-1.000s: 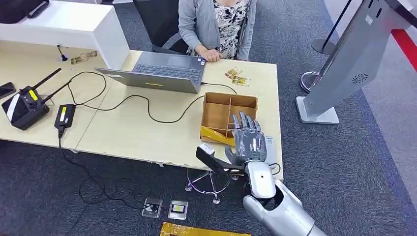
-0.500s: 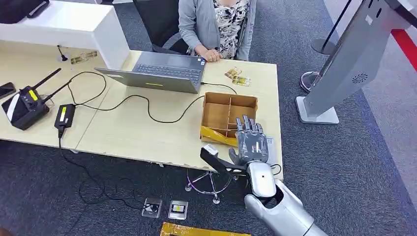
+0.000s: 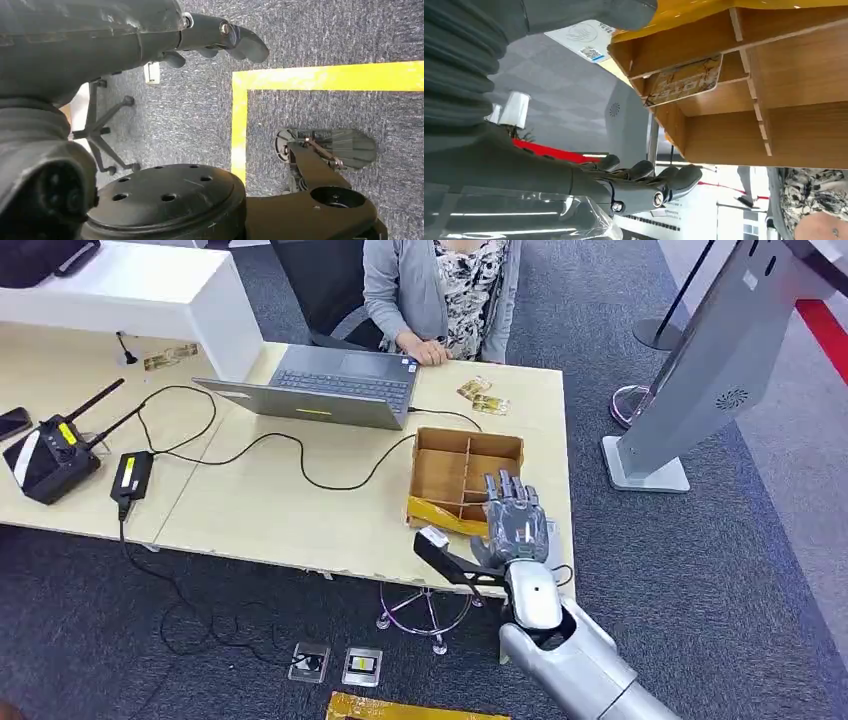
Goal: Pass the card to the sensor for recognition and then transmit it.
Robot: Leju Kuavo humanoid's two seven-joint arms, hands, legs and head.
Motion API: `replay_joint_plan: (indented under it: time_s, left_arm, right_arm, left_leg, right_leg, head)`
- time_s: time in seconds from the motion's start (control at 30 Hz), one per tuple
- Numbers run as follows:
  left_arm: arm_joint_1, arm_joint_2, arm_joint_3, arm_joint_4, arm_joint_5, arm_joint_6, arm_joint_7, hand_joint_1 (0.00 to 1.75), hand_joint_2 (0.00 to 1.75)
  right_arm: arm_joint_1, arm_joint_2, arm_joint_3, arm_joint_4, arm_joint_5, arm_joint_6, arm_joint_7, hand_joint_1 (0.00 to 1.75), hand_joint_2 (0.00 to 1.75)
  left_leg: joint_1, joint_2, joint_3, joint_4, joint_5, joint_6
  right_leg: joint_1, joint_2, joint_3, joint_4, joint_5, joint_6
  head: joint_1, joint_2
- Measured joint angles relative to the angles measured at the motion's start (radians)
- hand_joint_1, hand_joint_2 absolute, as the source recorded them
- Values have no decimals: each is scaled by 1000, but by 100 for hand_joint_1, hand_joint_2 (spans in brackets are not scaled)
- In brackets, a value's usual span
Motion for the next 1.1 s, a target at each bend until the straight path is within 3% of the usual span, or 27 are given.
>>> replay_joint_plan:
  time_s: [1.1]
  left_arm:
    - [-34,0,-14,0,-53,-29,31,0,0]
  right_arm:
    - [-40,44,1,145,-8,-33,-12,0,175]
  left_leg:
    - [0,0,0,0,0,0]
  right_leg:
    - [0,0,0,0,0,0]
  head:
    - [0,0]
